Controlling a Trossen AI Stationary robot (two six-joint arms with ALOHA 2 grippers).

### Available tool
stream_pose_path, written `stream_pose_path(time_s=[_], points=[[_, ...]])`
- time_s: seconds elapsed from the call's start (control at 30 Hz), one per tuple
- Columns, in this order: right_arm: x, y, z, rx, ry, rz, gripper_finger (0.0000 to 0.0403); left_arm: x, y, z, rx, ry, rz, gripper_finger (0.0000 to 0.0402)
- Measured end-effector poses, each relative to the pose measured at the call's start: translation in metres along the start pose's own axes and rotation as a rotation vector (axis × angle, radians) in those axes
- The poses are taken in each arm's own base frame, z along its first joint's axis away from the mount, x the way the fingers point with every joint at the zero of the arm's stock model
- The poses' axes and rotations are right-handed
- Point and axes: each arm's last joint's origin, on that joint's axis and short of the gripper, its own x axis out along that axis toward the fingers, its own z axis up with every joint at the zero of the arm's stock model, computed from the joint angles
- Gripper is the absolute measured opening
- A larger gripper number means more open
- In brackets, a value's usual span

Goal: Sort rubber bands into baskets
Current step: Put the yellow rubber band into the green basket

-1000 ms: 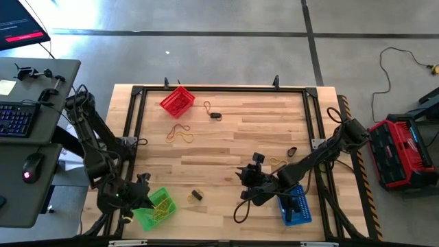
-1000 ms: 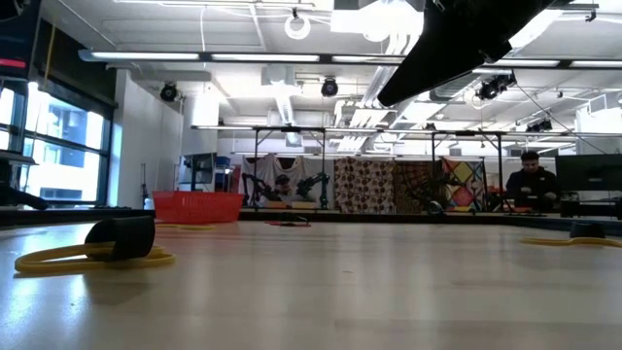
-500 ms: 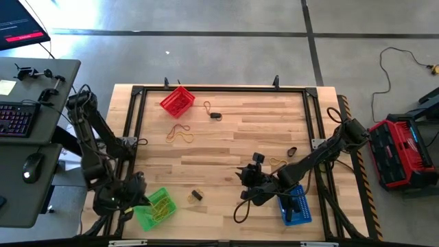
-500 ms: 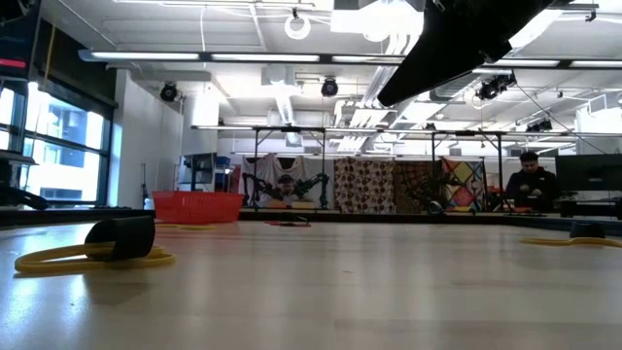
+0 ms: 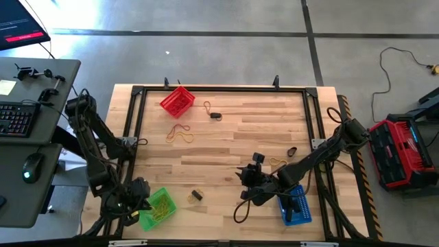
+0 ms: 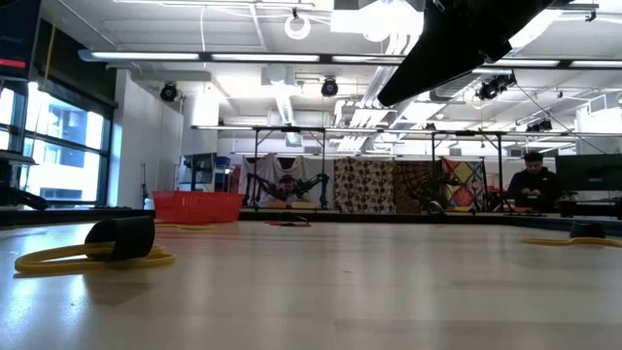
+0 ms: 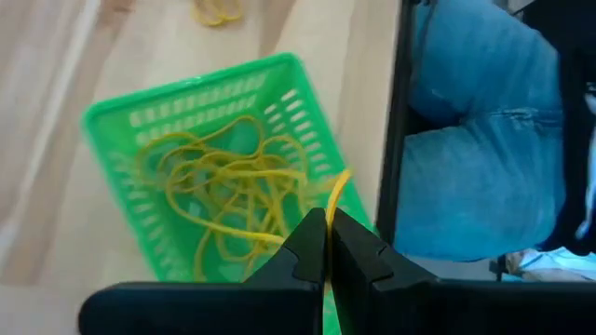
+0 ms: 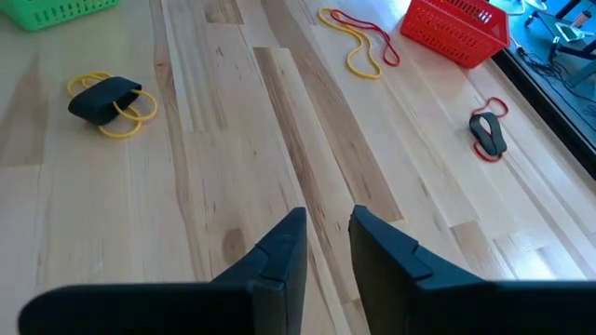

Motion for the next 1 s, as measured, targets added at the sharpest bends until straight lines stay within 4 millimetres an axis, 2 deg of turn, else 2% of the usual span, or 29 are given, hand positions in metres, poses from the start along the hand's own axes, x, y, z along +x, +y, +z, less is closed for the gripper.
stream_pose_path(time_s=[0.23,0.7,0.83,1.0], points=[[0.000,0.000,0.000,-0.001,0.000,0.000,0.0073,0.020,-0.006,0.000,-0.014,0.001,0.003,0.0000],[0.008,-0.008,0.003,0.019,0.010,-0.023,0.0073,0.071,0.011,0.017,-0.051,0.205,0.143,0.0000],[0.011,-0.011,0.004,0.026,0.016,-0.028,0.0073,0.080,0.016,0.020,-0.083,0.249,0.168,0.0000],[0.011,-0.011,0.004,0.025,0.017,-0.028,0.0073,0.081,0.018,0.026,-0.077,0.258,0.165,0.0013]])
